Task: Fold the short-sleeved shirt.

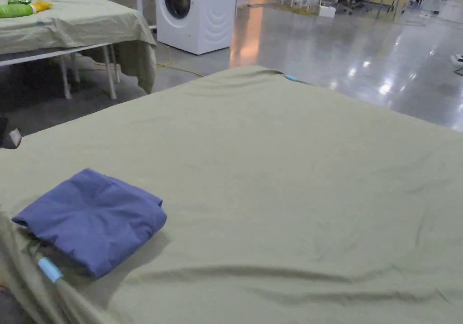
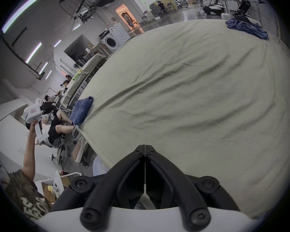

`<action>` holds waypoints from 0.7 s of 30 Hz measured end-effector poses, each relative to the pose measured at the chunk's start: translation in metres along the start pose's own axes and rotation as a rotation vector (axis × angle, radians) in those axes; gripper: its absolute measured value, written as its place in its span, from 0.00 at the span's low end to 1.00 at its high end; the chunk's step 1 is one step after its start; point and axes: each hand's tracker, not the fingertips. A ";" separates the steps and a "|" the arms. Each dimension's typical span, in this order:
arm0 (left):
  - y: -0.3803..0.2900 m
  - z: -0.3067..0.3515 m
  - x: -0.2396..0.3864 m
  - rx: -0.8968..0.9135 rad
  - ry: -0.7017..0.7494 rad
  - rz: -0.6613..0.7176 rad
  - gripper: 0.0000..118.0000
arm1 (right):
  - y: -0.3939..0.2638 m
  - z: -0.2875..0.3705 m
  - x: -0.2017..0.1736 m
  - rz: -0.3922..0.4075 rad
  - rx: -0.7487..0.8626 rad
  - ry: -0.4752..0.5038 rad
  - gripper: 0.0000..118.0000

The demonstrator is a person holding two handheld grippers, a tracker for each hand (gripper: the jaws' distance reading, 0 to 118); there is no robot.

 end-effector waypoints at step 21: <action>-0.137 0.088 0.356 0.368 -0.645 -0.040 0.00 | -0.068 0.153 0.060 0.051 0.689 -0.508 0.02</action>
